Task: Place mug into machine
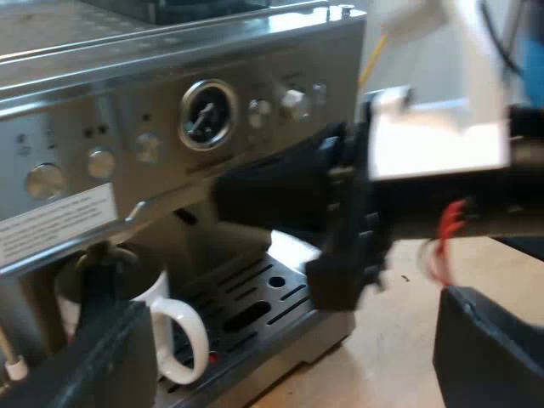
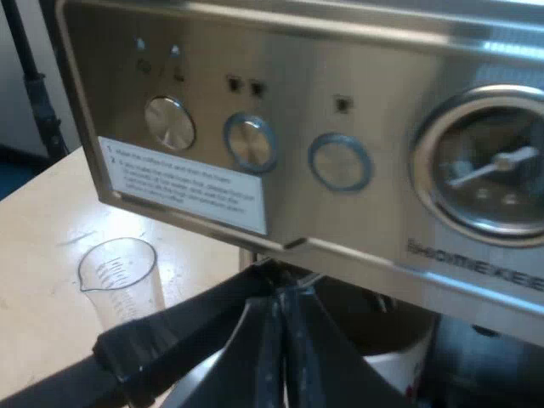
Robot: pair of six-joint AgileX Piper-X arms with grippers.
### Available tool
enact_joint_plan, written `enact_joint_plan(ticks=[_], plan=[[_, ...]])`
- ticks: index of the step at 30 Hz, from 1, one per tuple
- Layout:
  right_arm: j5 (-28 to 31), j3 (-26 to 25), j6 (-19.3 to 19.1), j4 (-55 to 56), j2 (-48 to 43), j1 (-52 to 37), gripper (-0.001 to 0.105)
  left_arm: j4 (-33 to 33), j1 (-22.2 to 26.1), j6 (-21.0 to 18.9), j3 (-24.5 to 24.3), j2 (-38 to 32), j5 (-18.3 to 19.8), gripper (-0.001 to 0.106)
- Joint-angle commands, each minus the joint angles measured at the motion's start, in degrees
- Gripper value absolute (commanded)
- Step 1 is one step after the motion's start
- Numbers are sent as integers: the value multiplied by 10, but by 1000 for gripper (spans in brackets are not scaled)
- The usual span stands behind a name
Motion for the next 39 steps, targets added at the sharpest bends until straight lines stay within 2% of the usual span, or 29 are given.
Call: enact_joint_plan(ticks=[1,12,17,33,39], plan=[[-4,-28,-3,-8,20,-3,0,1,-7,2,-2,1,-3,68],[1,-89,-3,-8,67,-33,0,18,-11,2,-2,1,-3,68],[-9,-89,-3,-8,73,-44,0,17,-29,2,-2,1,-5,68],[22,-89,4,-38,86,-56,0,17,-29,2,-2,1,-5,68],[21,-89,15,-6,80,-50,0,17,-29,2,-2,1,-5,68]])
